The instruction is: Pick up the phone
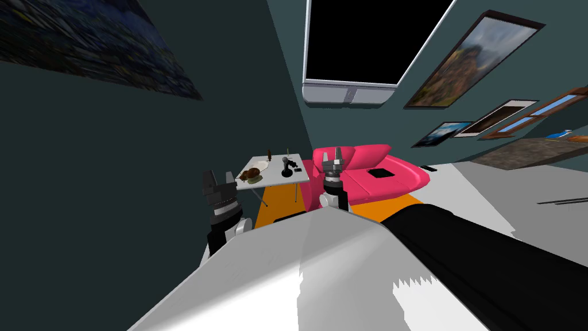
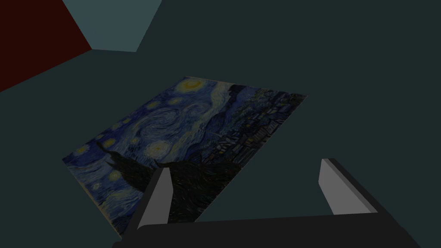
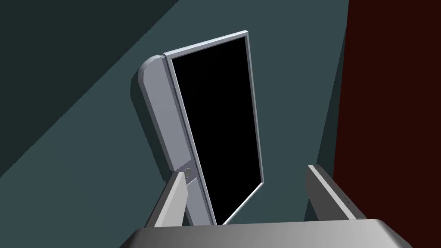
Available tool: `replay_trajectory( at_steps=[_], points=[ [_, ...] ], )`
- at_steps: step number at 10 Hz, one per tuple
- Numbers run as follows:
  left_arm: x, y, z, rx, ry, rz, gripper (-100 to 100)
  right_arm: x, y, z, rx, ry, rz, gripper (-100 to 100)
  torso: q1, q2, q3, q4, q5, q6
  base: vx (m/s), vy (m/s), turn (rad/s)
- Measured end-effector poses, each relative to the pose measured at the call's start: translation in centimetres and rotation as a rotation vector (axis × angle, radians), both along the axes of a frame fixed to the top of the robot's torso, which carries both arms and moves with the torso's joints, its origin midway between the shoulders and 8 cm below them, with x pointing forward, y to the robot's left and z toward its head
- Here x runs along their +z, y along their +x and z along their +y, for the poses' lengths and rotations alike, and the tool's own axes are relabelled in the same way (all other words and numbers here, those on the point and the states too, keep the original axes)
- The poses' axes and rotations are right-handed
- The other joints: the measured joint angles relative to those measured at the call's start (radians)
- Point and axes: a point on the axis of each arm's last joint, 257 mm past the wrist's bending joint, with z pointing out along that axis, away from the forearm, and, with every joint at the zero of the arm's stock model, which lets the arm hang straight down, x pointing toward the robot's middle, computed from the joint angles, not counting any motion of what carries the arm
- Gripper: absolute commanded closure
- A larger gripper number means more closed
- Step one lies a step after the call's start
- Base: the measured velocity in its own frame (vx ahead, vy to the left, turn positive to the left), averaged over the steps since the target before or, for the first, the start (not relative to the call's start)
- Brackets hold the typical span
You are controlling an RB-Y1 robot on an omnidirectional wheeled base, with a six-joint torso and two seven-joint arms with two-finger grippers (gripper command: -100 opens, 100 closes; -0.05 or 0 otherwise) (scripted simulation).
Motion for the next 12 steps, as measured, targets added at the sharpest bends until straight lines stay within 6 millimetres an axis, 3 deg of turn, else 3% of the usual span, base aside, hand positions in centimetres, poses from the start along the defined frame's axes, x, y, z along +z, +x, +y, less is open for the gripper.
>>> replay_trajectory(
  at_steps=[8, 12],
  points=[
    [0.0, 0.0, 0.0, 0.0, 0.0, 0.0, 0, -4.5, 1.8, 4.3, 0.06, -0.224, 0.13, -100, -0.002, 0.001, 0.001, 0.0, -0.001, 0.0, -0.021, -0.039, 0.075],
    [0.0, 0.0, 0.0, 0.0, 0.0, 0.0, 0, -4.7, 1.8, 4.6, 0.062, -0.231, 0.133, -100, 0.0, 0.0, 0.0, 0.0, 0.0, 0.0, 0.003, 0.003, -0.01]
  ],
)
